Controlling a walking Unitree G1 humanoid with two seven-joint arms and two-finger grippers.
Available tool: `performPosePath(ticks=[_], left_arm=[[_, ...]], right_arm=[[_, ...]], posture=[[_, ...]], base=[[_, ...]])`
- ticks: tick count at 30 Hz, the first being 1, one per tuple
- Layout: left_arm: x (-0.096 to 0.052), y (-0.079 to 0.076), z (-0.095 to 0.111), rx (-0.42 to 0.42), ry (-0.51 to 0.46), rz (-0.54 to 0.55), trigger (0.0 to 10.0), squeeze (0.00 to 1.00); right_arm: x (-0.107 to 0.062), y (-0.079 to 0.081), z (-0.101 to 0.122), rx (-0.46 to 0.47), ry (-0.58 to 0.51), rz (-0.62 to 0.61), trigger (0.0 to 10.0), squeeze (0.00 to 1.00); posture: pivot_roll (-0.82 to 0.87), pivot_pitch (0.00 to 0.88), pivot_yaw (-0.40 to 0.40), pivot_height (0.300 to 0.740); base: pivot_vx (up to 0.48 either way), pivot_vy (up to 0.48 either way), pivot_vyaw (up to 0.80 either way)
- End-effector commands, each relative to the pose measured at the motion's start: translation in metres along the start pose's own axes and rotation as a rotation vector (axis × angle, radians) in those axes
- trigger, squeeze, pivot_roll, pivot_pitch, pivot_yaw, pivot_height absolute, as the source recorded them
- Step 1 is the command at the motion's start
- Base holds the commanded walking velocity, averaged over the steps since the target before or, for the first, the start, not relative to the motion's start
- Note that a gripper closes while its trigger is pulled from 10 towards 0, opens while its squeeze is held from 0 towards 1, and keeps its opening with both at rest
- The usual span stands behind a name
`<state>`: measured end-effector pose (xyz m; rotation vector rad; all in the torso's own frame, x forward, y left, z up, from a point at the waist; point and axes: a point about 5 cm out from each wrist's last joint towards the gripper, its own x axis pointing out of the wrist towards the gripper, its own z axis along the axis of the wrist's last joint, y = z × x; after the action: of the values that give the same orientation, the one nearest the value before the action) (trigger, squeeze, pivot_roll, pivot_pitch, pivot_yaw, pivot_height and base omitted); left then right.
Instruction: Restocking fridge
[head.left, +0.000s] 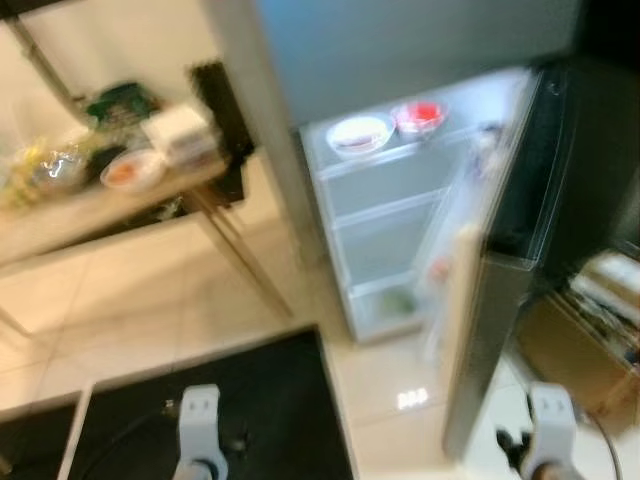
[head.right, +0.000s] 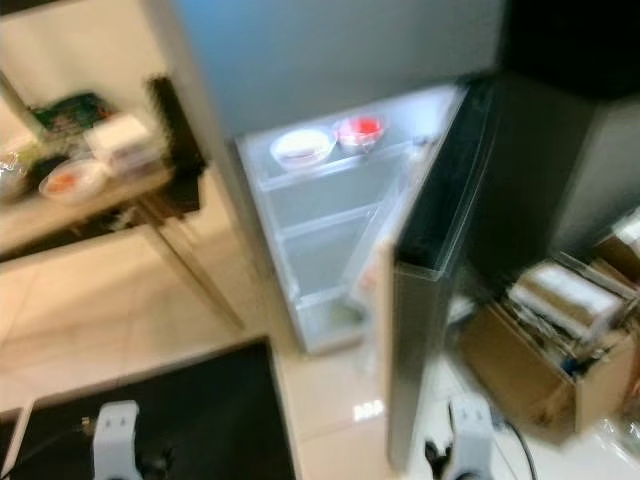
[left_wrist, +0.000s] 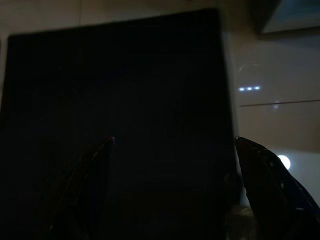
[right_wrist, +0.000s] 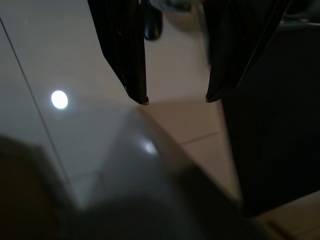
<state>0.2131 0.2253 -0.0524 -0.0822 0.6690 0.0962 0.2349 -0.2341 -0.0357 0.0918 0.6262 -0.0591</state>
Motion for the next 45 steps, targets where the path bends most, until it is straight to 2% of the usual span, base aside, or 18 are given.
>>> performPosePath(ticks=[1, 2, 5, 9, 34, 45], left_arm=[[-0.001, 0.003, -0.002, 0.004, 0.014, 0.008, 10.0, 0.0], [-0.001, 0.003, -0.002, 0.01, 0.011, 0.006, 10.0, 0.0], [0.0, 0.001, 0.001, 0.017, 0.006, -0.003, 10.0, 0.0], [0.002, -0.003, 0.006, -0.015, -0.009, -0.012, 10.0, 0.0], [0.003, -0.005, 0.006, -0.046, -0.002, -0.019, 10.0, 0.0], [0.003, -0.001, 0.008, -0.069, -0.007, 0.009, 10.0, 0.0]], right_arm=[[-0.004, -0.003, -0.012, 0.022, 0.035, -0.029, 10.0, 0.0], [-0.005, -0.006, -0.012, 0.048, 0.029, -0.046, 10.0, 0.0], [-0.005, -0.008, -0.012, 0.05, 0.029, -0.052, 10.0, 0.0], [-0.005, -0.008, -0.012, 0.043, 0.025, -0.049, 10.0, 0.0], [-0.004, -0.007, -0.008, 0.04, 0.01, -0.041, 10.0, 0.0], [-0.004, -0.006, -0.006, 0.041, 0.003, -0.036, 10.0, 0.0]], posture=[[-0.06, 0.112, 0.139, 0.74], [-0.06, 0.108, 0.14, 0.74], [-0.07, 0.105, 0.141, 0.74], [-0.07, 0.101, 0.143, 0.74], [-0.08, 0.099, 0.142, 0.74], [-0.08, 0.101, 0.144, 0.74]], base=[[0.0, 0.0, 0.65], [0.0, 0.0, 0.0], [0.0, 0.0, 0.0], [0.0, 0.0, 0.0], [0.0, -0.369, 0.0], [0.0, 0.0, 0.0]])
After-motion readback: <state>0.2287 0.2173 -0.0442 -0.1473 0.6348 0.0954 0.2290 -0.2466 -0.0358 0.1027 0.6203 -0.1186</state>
